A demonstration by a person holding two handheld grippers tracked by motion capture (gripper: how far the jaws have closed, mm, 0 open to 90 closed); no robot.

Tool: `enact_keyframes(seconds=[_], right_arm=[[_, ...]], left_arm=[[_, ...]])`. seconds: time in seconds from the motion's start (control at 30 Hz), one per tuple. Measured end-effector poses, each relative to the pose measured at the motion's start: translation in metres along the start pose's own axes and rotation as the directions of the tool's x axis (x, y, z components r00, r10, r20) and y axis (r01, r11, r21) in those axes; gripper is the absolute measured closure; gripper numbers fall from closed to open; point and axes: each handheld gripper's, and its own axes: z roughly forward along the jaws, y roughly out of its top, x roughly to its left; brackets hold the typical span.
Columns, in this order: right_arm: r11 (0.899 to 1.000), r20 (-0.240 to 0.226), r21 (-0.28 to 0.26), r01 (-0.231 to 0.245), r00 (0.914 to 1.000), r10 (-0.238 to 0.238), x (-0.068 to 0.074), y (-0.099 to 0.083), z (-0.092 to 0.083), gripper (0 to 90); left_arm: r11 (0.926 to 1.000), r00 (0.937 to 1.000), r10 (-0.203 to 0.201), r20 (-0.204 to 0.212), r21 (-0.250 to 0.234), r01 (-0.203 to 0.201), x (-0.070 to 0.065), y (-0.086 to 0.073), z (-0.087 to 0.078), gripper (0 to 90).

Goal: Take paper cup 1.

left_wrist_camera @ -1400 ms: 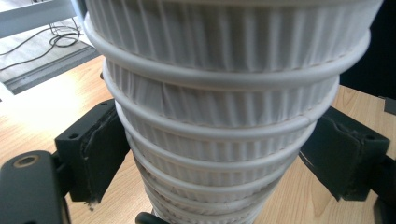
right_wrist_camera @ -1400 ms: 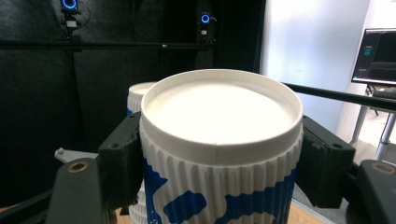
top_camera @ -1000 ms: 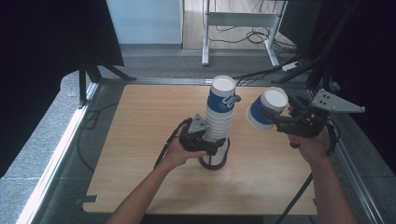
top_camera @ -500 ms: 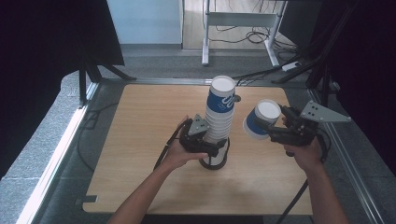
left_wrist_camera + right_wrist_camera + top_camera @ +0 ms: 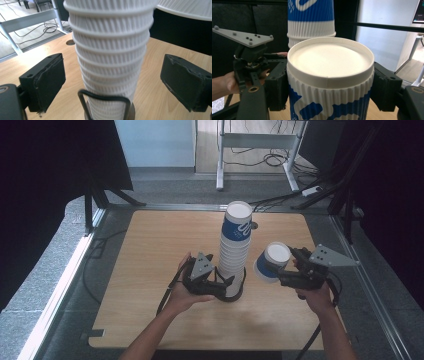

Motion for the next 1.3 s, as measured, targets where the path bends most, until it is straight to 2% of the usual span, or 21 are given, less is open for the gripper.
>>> enact_keyframes(seconds=[0.13, 0.2, 0.3, 0.37, 0.47, 0.77, 0.97, 1.0, 1.07, 1.1, 1.13, 1.3], right_arm=[[1.0, -0.007, -0.011, -0.018, 0.9998, 0.018, 0.003, -0.008, 0.001, 27.9], [0.999, -0.009, -0.019, -0.036, 0.9993, 0.036, 0.006, -0.018, 0.004, 27.9], [0.999, -0.01, -0.014, -0.037, 0.9993, 0.037, 0.008, -0.024, 0.007, 27.9], [1.0, -0.002, -0.005, -0.025, 0.9997, 0.025, 0.011, -0.029, 0.008, 27.9], [0.999, -0.001, -0.001, -0.036, 0.9994, 0.036, 0.015, -0.039, 0.01, 27.9], [0.999, 0.003, 0.016, -0.05, 0.9988, 0.05, 0.023, -0.062, 0.013, 27.8], [0.998, -0.027, 0.014, -0.067, 0.9974, 0.067, 0.03, -0.076, 0.016, 27.8], [0.997, -0.06, 0.0, -0.078, 0.9952, 0.077, 0.032, -0.08, 0.017, 27.8], [0.996, -0.093, -0.014, -0.089, 0.9918, 0.088, 0.034, -0.083, 0.017, 27.8], [0.996, -0.093, -0.014, -0.089, 0.9918, 0.088, 0.034, -0.083, 0.017, 27.8], [0.996, -0.102, -0.014, -0.088, 0.9911, 0.086, 0.037, -0.085, 0.018, 27.8], [0.997, -0.109, -0.005, -0.083, 0.9906, 0.082, 0.043, -0.088, 0.022, 27.8]], left_arm=[[1.0, 0.9999, 0.002, 0.014, 0.003, -0.002, -0.003, -0.006, -0.004, 6.1], [1.0, 0.9998, 0.005, 0.018, 0.005, -0.005, -0.007, -0.012, -0.009, 6.1], [0.9999, 0.9997, 0.009, 0.022, 0.013, -0.01, -0.009, -0.015, -0.012, 6.1], [0.9999, 0.9997, -0.003, 0.022, 0.011, 0.003, -0.01, -0.019, -0.016, 6.1], [0.9985, 0.9975, -0.053, 0.047, -0.008, 0.054, -0.009, -0.029, -0.024, 6.1], [0.9974, 0.9956, -0.071, 0.061, 0.006, 0.071, -0.012, -0.047, -0.035, 7.2], [0.9977, 0.9963, -0.068, 0.053, 0.002, 0.068, -0.013, -0.055, -0.045, 7.2], [0.9975, 0.996, -0.071, 0.055, 0.001, 0.071, -0.013, -0.056, -0.047, 7.3], [0.9972, 0.996, -0.075, 0.049, 0.001, 0.075, -0.012, -0.056, -0.049, 7.4], [0.9972, 0.996, -0.075, 0.049, 0.001, 0.075, -0.012, -0.056, -0.049, 7.4], [0.9956, 0.9938, -0.093, 0.061, -0.009, 0.094, -0.011, -0.056, -0.051, 7.4], [0.9955, 0.9937, -0.092, 0.064, -0.017, 0.093, -0.013, -0.059, -0.054, 7.4]])
